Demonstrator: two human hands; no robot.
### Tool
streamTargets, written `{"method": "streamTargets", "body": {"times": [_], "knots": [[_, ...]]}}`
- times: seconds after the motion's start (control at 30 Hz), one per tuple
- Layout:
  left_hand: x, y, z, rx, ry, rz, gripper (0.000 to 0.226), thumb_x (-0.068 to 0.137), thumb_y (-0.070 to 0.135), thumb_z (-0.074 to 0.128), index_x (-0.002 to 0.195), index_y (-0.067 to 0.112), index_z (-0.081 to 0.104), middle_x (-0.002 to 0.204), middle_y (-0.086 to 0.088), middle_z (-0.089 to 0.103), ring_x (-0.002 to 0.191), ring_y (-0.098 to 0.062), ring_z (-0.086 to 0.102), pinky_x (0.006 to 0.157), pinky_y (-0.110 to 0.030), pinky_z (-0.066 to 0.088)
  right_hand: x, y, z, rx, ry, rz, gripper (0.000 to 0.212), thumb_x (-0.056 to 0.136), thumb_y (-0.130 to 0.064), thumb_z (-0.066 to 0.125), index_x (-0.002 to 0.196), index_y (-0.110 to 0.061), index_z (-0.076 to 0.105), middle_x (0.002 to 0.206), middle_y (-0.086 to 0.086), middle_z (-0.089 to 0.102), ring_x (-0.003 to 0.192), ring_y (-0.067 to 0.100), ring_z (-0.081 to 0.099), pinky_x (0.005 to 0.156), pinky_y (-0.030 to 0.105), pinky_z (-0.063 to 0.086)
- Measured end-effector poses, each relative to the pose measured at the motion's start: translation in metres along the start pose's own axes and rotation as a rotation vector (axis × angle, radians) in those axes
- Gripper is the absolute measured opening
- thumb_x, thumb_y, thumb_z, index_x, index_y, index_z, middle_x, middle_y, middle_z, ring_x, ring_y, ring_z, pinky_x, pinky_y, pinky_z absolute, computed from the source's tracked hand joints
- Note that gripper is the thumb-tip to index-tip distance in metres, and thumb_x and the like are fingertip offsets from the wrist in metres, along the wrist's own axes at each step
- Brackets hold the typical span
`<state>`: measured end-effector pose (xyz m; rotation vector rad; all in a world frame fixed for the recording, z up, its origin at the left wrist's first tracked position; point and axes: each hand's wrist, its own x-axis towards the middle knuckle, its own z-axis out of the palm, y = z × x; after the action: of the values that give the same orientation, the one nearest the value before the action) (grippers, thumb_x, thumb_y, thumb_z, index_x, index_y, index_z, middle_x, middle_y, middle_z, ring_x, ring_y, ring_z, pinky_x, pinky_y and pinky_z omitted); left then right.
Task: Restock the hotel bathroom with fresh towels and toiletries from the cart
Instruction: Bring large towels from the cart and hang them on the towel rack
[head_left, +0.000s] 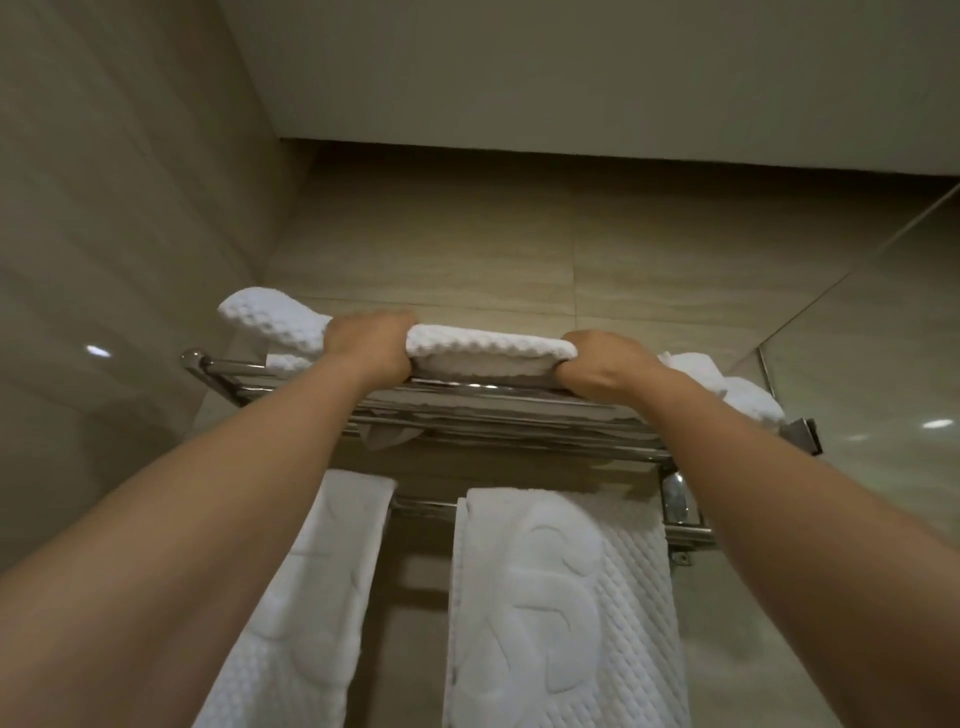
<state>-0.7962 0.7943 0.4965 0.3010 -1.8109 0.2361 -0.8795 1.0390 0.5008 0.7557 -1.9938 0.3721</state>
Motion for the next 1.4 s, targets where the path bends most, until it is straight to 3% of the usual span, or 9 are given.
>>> {"method": "streamTargets", "body": {"times": [0.17, 0.27, 0.37, 0.47, 0.57, 0.83, 1.07, 1.2, 1.4], "knots": [[-0.022, -0.007, -0.011, -0.187, -0.028, -0.029, 0.038, 0.081, 0.033, 0.07, 0.107, 0.027, 0.043, 0.095, -0.002, 0.064, 0.083, -0.025, 0.058, 0.068, -0.035, 0.045, -0.024, 0.005, -0.006, 0.125, -0.015, 0.009, 0.039, 0.084, -0.033, 0.062, 0.115, -0.019, 0.042, 0.1, 0.008, 0.061, 0.089, 0.027, 0.058, 0.075, 0.039, 0.048], [-0.041, -0.008, -0.022, -0.193, -0.046, -0.016, 0.035, 0.08, 0.024, 0.068, 0.109, 0.024, 0.048, 0.1, -0.003, 0.065, 0.087, -0.026, 0.058, 0.073, -0.035, 0.046, -0.039, 0.003, -0.006, 0.074, -0.017, -0.003, 0.041, 0.083, -0.03, 0.061, 0.118, -0.022, 0.041, 0.103, 0.006, 0.063, 0.095, 0.028, 0.056, 0.09, 0.04, 0.041], [-0.062, -0.009, -0.029, -0.154, -0.092, -0.017, 0.052, 0.074, 0.019, 0.071, 0.118, 0.025, 0.044, 0.115, -0.002, 0.06, 0.104, -0.027, 0.055, 0.101, -0.047, 0.038, -0.047, -0.001, -0.003, -0.028, -0.001, 0.023, 0.053, 0.08, -0.031, 0.065, 0.125, -0.025, 0.039, 0.115, 0.007, 0.062, 0.114, 0.031, 0.051, 0.115, 0.051, 0.016], [-0.075, -0.016, -0.032, -0.038, -0.203, -0.03, 0.081, 0.072, 0.034, 0.075, 0.139, 0.028, 0.03, 0.143, -0.003, 0.042, 0.134, -0.027, 0.036, 0.113, -0.061, 0.02, -0.054, -0.002, -0.002, -0.126, -0.035, 0.067, 0.074, 0.075, -0.033, 0.07, 0.138, -0.026, 0.032, 0.145, 0.01, 0.043, 0.144, 0.036, 0.022, 0.117, 0.062, 0.0], [-0.083, -0.021, -0.04, 0.008, -0.29, -0.026, 0.094, 0.078, 0.042, 0.071, 0.151, 0.028, 0.015, 0.158, -0.004, 0.023, 0.146, -0.03, 0.017, 0.113, -0.061, 0.023, -0.063, -0.005, -0.001, -0.205, -0.066, 0.103, 0.097, 0.071, -0.035, 0.073, 0.149, -0.026, 0.017, 0.161, 0.009, 0.016, 0.15, 0.038, -0.001, 0.115, 0.067, -0.004], [-0.082, -0.012, -0.048, 0.022, -0.376, -0.006, 0.102, 0.078, 0.033, 0.074, 0.155, 0.028, 0.007, 0.164, -0.004, 0.007, 0.15, -0.029, 0.005, 0.116, -0.055, 0.022, -0.08, -0.01, -0.003, -0.231, -0.086, 0.168, 0.109, 0.076, -0.027, 0.07, 0.156, -0.028, -0.004, 0.165, 0.007, -0.01, 0.15, 0.036, -0.016, 0.114, 0.067, -0.006], [-0.086, 0.007, -0.048, -0.066, -0.361, 0.017, 0.106, 0.074, 0.032, 0.076, 0.155, 0.029, 0.007, 0.163, -0.002, 0.013, 0.15, -0.025, 0.01, 0.115, -0.053, 0.026, -0.095, -0.013, -0.009, -0.176, -0.105, 0.157, 0.11, 0.076, -0.021, 0.07, 0.156, -0.027, -0.006, 0.165, 0.007, -0.009, 0.15, 0.034, -0.013, 0.116, 0.066, -0.003], [-0.101, 0.027, -0.063, -0.201, -0.333, 0.033, 0.098, 0.076, 0.029, 0.071, 0.155, 0.029, 0.013, 0.16, 0.002, 0.021, 0.145, -0.023, 0.025, 0.107, -0.047, 0.038, -0.11, -0.016, -0.016, -0.152, -0.116, 0.144, 0.105, 0.08, -0.022, 0.067, 0.157, -0.026, -0.004, 0.165, 0.008, -0.006, 0.151, 0.033, -0.01, 0.117, 0.065, -0.001], [-0.143, 0.055, -0.098, -0.431, -0.415, -0.023, 0.079, 0.086, 0.029, 0.067, 0.152, 0.027, 0.024, 0.152, -0.005, 0.036, 0.123, -0.025, 0.051, 0.097, -0.04, 0.049, -0.148, -0.034, -0.032, 0.009, -0.018, 0.057, 0.086, 0.084, -0.029, 0.065, 0.156, -0.024, 0.017, 0.163, 0.007, 0.016, 0.15, 0.028, 0.01, 0.119, 0.057, 0.013]]}}
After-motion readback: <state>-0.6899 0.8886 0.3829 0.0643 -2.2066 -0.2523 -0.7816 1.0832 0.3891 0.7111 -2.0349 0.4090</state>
